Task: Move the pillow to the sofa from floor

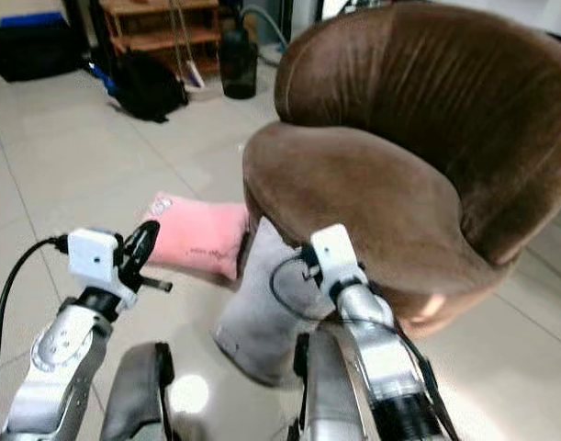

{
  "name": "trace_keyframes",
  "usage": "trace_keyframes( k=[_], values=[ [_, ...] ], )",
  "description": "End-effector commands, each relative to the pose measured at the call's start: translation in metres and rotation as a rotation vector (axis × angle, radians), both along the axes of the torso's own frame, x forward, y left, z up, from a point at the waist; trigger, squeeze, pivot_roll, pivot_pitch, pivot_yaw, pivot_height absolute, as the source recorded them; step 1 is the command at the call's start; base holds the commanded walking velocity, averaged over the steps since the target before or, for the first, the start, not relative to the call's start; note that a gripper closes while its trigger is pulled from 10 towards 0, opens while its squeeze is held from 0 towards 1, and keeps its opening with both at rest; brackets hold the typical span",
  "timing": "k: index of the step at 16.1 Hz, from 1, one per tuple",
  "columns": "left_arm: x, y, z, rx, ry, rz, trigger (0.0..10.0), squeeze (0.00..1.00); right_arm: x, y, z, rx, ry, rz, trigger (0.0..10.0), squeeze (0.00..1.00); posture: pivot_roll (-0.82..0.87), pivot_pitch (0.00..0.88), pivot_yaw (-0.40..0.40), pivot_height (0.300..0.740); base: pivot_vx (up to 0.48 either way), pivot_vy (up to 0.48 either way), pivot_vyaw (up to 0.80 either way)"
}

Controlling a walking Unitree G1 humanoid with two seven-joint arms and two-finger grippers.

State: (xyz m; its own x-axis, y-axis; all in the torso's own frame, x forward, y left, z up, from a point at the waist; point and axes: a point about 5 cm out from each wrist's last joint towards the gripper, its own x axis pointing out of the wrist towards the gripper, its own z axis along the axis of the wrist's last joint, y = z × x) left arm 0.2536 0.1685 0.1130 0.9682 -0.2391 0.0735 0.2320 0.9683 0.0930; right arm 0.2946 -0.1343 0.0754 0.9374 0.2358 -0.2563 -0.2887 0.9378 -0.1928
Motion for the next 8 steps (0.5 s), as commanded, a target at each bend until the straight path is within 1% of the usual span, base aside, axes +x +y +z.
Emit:
trace_keyframes(
  k=[1, 2, 3, 4, 5, 6, 7, 8],
  values=[
    [0.0, 0.0, -0.003, 0.021, 0.009, -0.006, 10.0, 0.0, 0.002, -0.005, 0.0, 0.018, -0.004, -0.029, 10.0, 1.0, -0.06, 0.039, -0.033, 0.506, 0.0, 0.0, 0.0],
    [-0.003, -0.001, -0.002, 0.037, 0.016, -0.051, 10.0, 0.0, 0.014, -0.009, -0.015, 0.1, 0.057, -0.142, 10.0, 1.0, -0.03, 0.094, -0.03, 0.506, 0.0, 0.0, 0.0],
    [-0.006, -0.003, 0.001, 0.04, 0.022, -0.097, 10.0, 0.0, 0.016, -0.013, -0.028, 0.15, 0.112, -0.223, 10.0, 1.0, 0.0, 0.126, -0.024, 0.506, 0.0, 0.0, 0.0],
    [-0.008, -0.004, 0.003, 0.038, 0.025, -0.12, 10.0, 0.0, 0.016, -0.015, -0.033, 0.172, 0.134, -0.263, 10.0, 1.0, 0.01, 0.142, -0.016, 0.506, 0.0, 0.0, 0.0],
    [-0.014, -0.004, 0.007, 0.027, 0.026, -0.155, 10.0, 0.0, 0.015, -0.018, -0.041, 0.208, 0.157, -0.325, 10.0, 1.0, 0.04, 0.173, 0.004, 0.506, 0.0, 0.0, 0.0],
    [-0.021, -0.003, 0.014, 0.013, 0.03, -0.203, 10.0, 0.0, 0.014, -0.023, -0.048, 0.268, 0.175, -0.413, 10.0, 1.0, 0.08, 0.201, 0.031, 0.506, 0.0, 0.0, 0.0],
    [-0.021, -0.003, 0.017, 0.012, 0.035, -0.225, 10.0, 0.0, 0.015, -0.026, -0.049, 0.298, 0.179, -0.453, 10.0, 1.0, 0.1, 0.214, 0.047, 0.506, 0.0, 0.0, 0.0],
    [-0.023, -0.004, 0.023, 0.022, 0.047, -0.287, 10.0, 0.0, 0.017, -0.033, -0.05, 0.354, 0.176, -0.53, 10.0, 1.0, 0.12, 0.229, 0.074, 0.506, 0.0, 0.0, 0.0]
  ],
)
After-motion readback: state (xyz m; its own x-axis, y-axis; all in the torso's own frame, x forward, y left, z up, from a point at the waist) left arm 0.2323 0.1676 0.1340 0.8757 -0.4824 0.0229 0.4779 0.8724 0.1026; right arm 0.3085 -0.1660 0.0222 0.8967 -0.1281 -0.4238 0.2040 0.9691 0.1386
